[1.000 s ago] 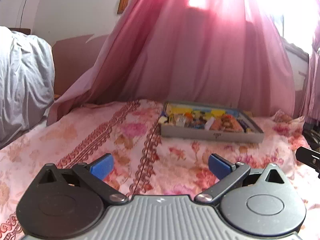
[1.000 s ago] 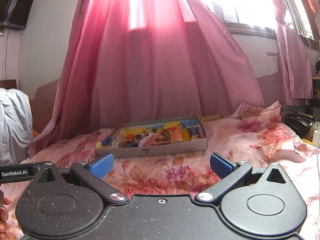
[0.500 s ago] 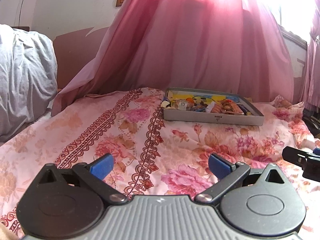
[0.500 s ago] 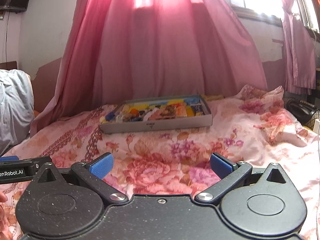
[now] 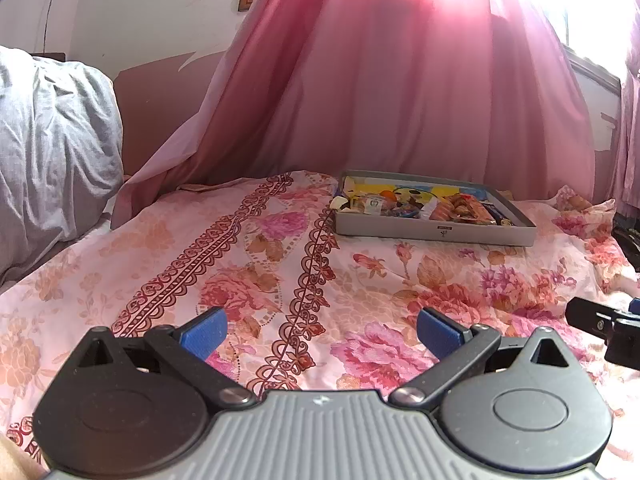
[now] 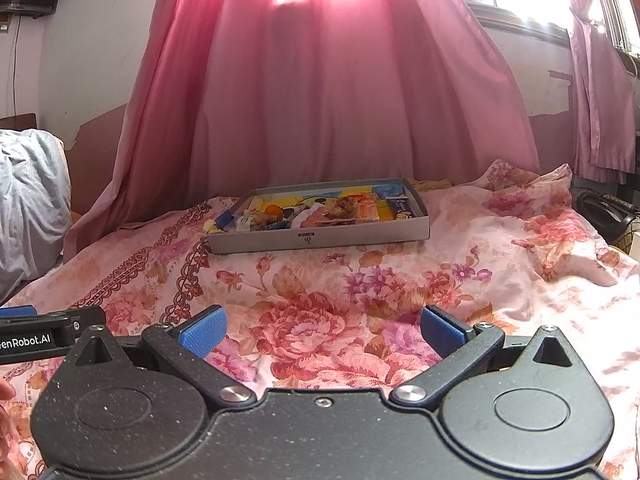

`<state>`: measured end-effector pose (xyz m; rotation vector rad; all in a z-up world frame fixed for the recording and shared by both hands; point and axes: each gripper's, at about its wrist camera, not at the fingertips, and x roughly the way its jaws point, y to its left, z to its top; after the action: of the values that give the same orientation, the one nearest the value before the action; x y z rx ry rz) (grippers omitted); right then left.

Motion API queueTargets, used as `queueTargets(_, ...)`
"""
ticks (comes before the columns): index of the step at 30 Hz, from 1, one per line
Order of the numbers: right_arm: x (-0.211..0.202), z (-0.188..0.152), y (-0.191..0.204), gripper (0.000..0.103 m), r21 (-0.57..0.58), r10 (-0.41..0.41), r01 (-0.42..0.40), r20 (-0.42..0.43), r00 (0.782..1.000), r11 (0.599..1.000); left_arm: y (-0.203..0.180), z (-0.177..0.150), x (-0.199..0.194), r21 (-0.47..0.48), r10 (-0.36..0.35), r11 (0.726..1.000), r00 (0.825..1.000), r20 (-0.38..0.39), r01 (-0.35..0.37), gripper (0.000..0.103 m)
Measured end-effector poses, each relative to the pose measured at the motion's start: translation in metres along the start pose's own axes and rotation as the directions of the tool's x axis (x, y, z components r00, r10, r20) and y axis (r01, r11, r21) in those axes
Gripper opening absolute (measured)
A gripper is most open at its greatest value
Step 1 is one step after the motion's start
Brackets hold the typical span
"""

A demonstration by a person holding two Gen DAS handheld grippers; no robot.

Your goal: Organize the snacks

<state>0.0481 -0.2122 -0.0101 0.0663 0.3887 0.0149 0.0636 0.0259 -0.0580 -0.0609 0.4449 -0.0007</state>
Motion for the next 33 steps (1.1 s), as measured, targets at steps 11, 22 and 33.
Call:
queueTargets(11,0.0029,-0.0013,0.0008,0.102,-0.007,-0.005,0.004,-0.017,1.0,1.0,-0.0004,-0.0012,0.0001,0.005,0.0,1.0,1.0,-0.002,0.0,0.103)
queueTargets(22,0.0061,-0.0033,0.0009,0.102,-0.01,-0.007,0.007,-0.037,0.999,1.0,0.0002,-0.0012,-0.0001,0.007,0.002,1.0,1.0,-0.004,-0.002,0.103)
queueTargets(33,0.0071,-0.0041,0.0014,0.102,-0.013,-0.005,0.005,-0.043,0.999,1.0,-0.0007,-0.0015,0.0,0.015,0.003,1.0,1.0,-0.005,-0.003,0.103)
